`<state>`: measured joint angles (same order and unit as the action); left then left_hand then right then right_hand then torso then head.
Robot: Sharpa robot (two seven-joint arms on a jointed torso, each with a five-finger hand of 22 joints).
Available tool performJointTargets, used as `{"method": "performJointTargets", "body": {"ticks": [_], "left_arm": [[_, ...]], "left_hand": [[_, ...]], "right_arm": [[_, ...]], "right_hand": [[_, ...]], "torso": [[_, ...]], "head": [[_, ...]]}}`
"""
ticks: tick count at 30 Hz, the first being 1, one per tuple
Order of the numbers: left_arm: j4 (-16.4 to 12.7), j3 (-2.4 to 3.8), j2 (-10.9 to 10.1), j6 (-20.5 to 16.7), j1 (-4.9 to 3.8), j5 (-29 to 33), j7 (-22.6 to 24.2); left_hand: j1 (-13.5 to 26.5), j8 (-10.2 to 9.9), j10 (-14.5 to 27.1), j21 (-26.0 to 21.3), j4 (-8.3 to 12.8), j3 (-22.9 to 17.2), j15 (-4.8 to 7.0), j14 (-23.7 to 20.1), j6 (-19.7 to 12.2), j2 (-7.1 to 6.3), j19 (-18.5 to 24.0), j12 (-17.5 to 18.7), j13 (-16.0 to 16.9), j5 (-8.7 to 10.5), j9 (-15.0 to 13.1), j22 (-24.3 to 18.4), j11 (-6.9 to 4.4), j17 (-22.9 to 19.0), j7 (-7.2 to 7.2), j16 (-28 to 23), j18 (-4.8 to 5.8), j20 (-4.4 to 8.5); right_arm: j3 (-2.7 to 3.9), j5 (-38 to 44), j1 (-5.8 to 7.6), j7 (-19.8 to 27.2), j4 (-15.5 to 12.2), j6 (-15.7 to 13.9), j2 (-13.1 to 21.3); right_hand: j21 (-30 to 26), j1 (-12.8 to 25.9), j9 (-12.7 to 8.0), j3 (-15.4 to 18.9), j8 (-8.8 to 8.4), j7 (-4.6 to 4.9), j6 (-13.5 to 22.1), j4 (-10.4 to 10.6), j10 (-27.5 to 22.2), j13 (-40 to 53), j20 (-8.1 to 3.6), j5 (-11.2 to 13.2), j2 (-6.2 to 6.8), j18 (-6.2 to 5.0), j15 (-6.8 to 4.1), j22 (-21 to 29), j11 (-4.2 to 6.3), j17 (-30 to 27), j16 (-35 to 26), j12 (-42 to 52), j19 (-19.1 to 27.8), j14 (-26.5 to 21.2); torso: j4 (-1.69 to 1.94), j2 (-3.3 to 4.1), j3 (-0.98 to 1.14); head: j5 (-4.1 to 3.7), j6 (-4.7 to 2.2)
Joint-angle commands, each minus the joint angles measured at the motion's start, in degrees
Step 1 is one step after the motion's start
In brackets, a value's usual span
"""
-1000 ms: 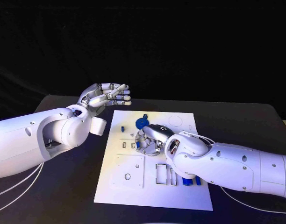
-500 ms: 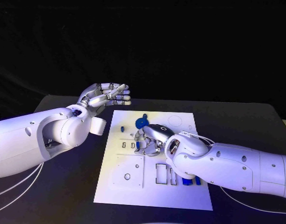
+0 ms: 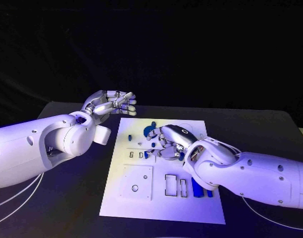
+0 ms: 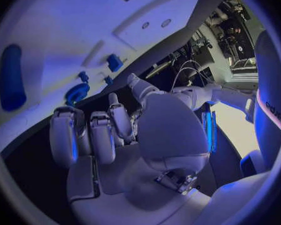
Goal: Assemble the parts on the task board
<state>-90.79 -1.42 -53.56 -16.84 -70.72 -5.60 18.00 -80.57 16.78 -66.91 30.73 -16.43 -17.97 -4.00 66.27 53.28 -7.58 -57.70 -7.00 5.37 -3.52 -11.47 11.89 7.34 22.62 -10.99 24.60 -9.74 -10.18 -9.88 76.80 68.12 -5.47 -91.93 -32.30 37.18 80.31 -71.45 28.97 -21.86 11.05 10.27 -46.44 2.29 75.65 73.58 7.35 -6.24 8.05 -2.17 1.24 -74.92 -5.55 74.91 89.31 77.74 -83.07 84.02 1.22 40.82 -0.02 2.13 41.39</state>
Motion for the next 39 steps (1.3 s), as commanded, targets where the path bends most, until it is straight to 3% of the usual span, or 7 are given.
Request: {"method": "performJointTargets", "body": {"ticks": [1, 7, 10, 16, 22, 27, 39], "left_arm": [[1.0, 0.02, 0.5, 3.8, -0.08, -12.0, -12.1], [2.2, -0.01, 1.3, 10.8, -0.09, -23.1, -24.4], [2.6, -0.06, 2.1, 14.7, -0.10, -28.9, -31.0], [3.0, -0.11, 4.0, 19.9, -0.37, -40.9, -40.8], [3.9, -0.94, 6.4, 22.8, -1.87, -47.4, -44.5], [5.1, -1.64, 8.8, 24.2, -2.77, -50.7, -46.0], [6.4, -2.31, 11.9, 25.5, -3.58, -54.8, -47.2]], "left_hand": [[1.4, 1.3, -3.0, 4.6, -0.2, 0.0, 1.71, 4.7, 1.1, 0.16, -3.2, -1.8, 1.3, 0.12, -1.1, 2.5, -1.39, 4.7, 0.95, 6.4, -0.78, 1.90], [4.6, 4.5, -6.0, 16.8, 0.1, -0.3, 4.08, 12.8, -0.1, 0.64, -6.7, -10.2, 8.1, 0.15, -4.0, 10.7, -3.47, 24.6, 2.66, 28.1, -0.46, 4.56], [9.0, 9.9, -0.4, 37.8, 0.4, 0.7, 5.97, 12.2, -2.7, 1.09, -12.4, -27.9, 22.8, -0.91, -8.0, 35.3, -4.93, 22.0, 5.21, 27.8, 2.49, 5.75], [13.9, 16.9, 1.1, 47.4, -0.5, 2.3, 6.19, 14.0, -3.1, 1.65, -17.1, -41.8, 34.1, 0.13, -12.4, 51.1, -5.78, 24.6, 5.09, 30.8, 4.54, 6.19], [15.8, 20.1, -0.3, 49.2, -0.5, 4.4, 6.60, 14.1, -3.8, 2.01, -18.2, -48.6, 40.8, 0.15, -14.8, 54.2, -6.27, 24.4, 5.68, 30.8, 5.00, 6.52], [17.2, 20.8, 0.3, 49.4, -0.5, 5.9, 6.58, 14.1, -4.6, 2.15, -17.9, -49.0, 41.1, 0.18, -15.6, 54.2, -6.23, 24.3, 5.63, 30.7, 4.98, 6.54], [17.1, 22.0, -0.7, 49.9, -0.4, 6.6, 6.75, 14.2, -4.3, 2.94, -18.4, -51.1, 43.2, 0.04, -16.6, 55.4, -6.49, 24.3, 5.97, 30.8, 5.16, 6.59]], "right_arm": [[0.17, -17.3, 2.36, 11.1, -1.4, -1.5, 3.2], [0.26, -27.1, 5.22, 13.9, -2.4, 0.9, 8.4], [0.30, -30.6, 6.26, 14.5, -2.6, 1.5, 11.4], [0.36, -33.7, 7.14, 14.7, -2.1, 2.0, 15.8], [0.41, -36.1, 7.42, 16.4, -0.7, 1.7, 17.5], [0.42, -45.8, 7.59, 20.5, 1.6, 3.3, 17.4], [0.38, -57.9, 7.68, 27.1, 7.0, 5.0, 15.8]], "right_hand": [[-0.4, -0.6, 0.1, -0.6, 0.63, -0.02, -1.2, 0.1, -0.2, 0.0, -0.02, -1.5, -0.41, -0.73, 0.05, -6.9, 0.10, 12.4, -0.1, -0.1, 0.4, 5.3], [-0.4, -0.2, 0.4, -1.4, 1.55, -0.36, -2.3, 0.6, -0.1, 0.0, -0.28, -5.9, -0.19, -0.68, -0.26, -7.0, 0.44, 12.4, -0.2, -0.1, 0.2, 5.3], [-0.2, 0.0, 0.4, -1.4, 1.66, -0.39, -2.4, 0.7, -0.1, 0.0, -0.32, -6.1, -0.09, -0.64, -0.29, -7.2, 0.46, 12.5, -0.1, -0.1, 0.1, 5.4], [-0.3, 0.4, 0.4, -1.2, 1.72, -0.41, -2.4, 0.9, -0.3, -0.2, -0.35, -6.3, 0.22, -0.66, -0.31, -7.1, 0.48, 12.4, -0.2, -0.2, 0.1, 5.3], [-6.6, 1.2, 0.4, -0.9, 1.77, -0.41, -1.5, 1.7, -5.4, -5.6, -0.40, -5.9, 1.19, -2.27, -0.36, -2.3, 0.43, 7.5, -2.0, -4.7, 4.4, 4.0], [-42.6, -0.2, -0.1, -4.1, 0.92, 1.59, 4.6, 2.8, -30.5, -31.1, 1.66, -5.0, 1.32, -7.58, 2.18, 21.8, -1.94, -34.8, -30.5, -31.5, 31.8, -23.3], [-68.4, -1.7, -5.6, -6.7, -0.04, 4.59, 3.8, 1.8, -26.8, -63.5, 8.21, -5.3, 1.86, -8.24, 7.79, 42.9, -5.83, -56.0, -63.3, -55.5, 40.7, -36.1]], "torso": [[-0.01, -0.30, 0.05], [-0.26, -0.75, 0.07], [-0.35, -0.91, 0.27], [-0.30, -1.24, 0.67], [-0.35, -1.39, 1.01], [-0.42, -1.55, 1.09], [-0.21, -1.47, 1.07]], "head": [[0.09, -0.09], [0.39, 0.05], [0.70, 0.23], [1.19, 0.62], [1.63, 0.96], [1.84, 0.97], [2.13, 1.24]]}}
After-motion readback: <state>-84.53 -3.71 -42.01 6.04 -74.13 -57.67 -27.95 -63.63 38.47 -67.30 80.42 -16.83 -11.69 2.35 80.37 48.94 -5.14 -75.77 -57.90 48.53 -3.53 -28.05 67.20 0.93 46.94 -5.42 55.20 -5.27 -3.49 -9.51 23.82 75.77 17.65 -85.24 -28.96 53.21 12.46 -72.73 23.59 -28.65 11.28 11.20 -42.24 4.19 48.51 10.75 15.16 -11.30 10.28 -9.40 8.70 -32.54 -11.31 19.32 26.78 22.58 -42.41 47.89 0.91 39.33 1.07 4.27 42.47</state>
